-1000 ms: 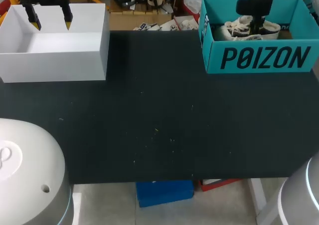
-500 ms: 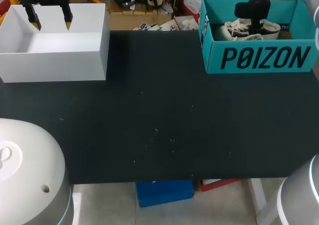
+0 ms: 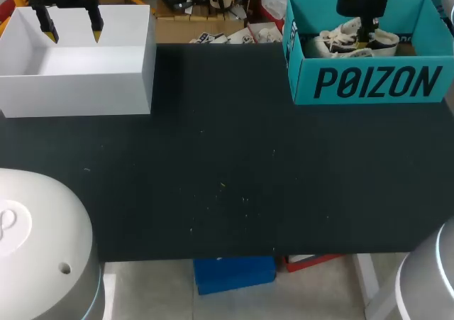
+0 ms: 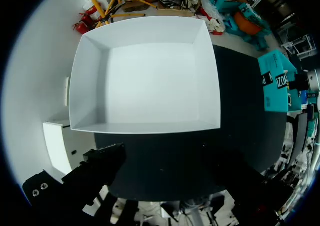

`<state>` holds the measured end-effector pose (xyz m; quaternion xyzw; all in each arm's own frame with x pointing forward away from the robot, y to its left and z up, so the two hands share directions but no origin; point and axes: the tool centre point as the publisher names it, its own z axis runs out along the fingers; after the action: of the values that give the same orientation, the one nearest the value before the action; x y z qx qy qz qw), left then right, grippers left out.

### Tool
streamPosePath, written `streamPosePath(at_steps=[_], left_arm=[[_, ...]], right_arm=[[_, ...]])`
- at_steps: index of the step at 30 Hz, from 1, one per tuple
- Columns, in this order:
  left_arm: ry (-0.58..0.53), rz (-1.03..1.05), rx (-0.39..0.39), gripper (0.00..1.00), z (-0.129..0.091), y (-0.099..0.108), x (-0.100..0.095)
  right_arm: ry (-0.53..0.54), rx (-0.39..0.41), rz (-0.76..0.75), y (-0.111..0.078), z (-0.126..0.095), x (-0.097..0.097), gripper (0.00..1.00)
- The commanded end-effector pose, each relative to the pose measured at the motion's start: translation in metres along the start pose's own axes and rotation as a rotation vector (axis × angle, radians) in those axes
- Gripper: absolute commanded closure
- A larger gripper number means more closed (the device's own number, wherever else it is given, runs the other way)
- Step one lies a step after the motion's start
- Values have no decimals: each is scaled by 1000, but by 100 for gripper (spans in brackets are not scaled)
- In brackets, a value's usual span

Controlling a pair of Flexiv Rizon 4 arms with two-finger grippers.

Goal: Take the shoe out of the shoebox, open the shoe tongue, remove and reinsert the insole, then place the shoe into the shoebox

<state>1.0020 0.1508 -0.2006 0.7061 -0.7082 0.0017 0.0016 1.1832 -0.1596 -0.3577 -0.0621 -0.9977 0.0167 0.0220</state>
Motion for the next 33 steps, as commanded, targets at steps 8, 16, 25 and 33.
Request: streamPosePath(at_steps=[8, 16, 25, 33], left_arm=[[-3, -2, -2, 0, -1, 1, 1], [-3, -2, -2, 0, -1, 1, 1], [-3, -2, -2, 0, -1, 1, 1], [-3, -2, -2, 0, -1, 1, 1]], right_arm=[[-65, 26, -2, -6, -67, 27, 100], [-127, 41, 16, -11, -109, 39, 100], [-151, 42, 29, -9, -133, 57, 100], [-169, 36, 46, -7, -144, 78, 100]])
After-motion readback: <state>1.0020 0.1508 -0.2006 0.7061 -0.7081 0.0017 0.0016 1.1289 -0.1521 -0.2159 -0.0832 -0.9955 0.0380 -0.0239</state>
